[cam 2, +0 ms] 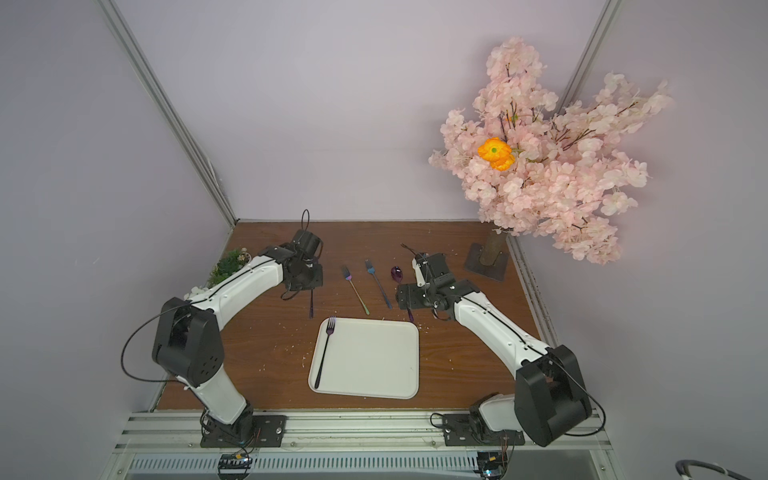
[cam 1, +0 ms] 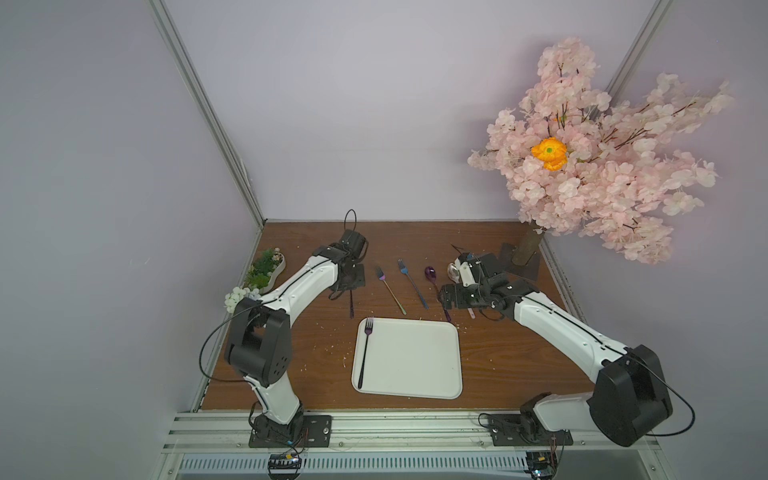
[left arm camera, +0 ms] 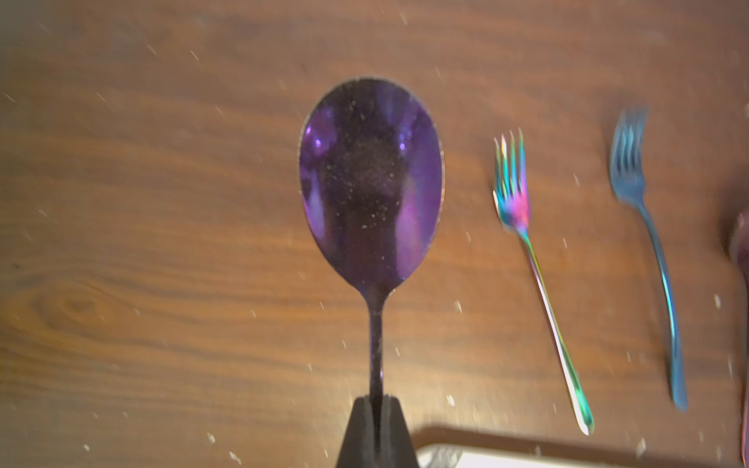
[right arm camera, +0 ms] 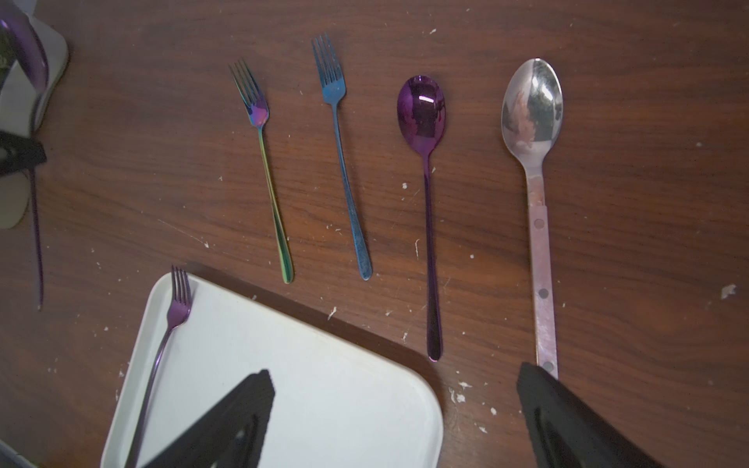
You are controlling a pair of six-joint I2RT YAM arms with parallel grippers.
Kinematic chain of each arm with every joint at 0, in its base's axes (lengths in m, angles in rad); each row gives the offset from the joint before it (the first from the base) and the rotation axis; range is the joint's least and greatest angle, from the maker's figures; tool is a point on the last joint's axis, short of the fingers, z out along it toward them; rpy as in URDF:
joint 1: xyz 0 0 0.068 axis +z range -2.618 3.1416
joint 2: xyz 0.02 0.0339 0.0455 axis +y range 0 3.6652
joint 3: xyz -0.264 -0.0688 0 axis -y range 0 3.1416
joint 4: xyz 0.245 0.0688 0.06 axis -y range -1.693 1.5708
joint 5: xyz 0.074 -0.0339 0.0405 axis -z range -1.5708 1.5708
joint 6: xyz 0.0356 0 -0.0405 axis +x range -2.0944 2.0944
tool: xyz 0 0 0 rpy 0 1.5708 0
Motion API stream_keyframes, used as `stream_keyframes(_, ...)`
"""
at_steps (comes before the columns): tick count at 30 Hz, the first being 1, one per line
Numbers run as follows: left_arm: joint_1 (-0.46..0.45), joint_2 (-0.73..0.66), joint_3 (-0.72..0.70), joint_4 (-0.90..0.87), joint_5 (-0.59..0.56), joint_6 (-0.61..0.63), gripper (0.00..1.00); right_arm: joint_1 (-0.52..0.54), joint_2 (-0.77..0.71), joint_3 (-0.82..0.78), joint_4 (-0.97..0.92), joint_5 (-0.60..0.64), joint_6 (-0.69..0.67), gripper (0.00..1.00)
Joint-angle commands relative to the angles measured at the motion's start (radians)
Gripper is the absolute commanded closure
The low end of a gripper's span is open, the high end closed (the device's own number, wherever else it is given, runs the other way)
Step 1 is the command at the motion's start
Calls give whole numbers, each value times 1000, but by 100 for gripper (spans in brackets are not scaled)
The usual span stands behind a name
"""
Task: Set the spoon and fork side by side
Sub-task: Place the spoon on the tray.
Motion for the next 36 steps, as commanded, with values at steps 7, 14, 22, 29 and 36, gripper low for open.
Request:
stream_keyframes(7, -212, -169, -180, -32, 94, -100, 100, 3, 11, 23, -32, 25, -7, 1)
stream_keyframes(14, -357, -99, -156, -29, 78, -128, 100, 2, 13, 25, -47, 21, -17, 1)
stream_keyframes(22, -396, -74, -209, -14, 62, -166, 100, 4, -8, 10, -52, 17, -20, 1)
stream_keyframes(29, -396, -81, -271, 8, 59, -220, 100, 2, -31, -11, -52, 13, -15, 1)
stream_keyframes(36, -400, -85, -302, 31, 59, -251, 100, 3, -36, -18, -61, 7, -18, 1)
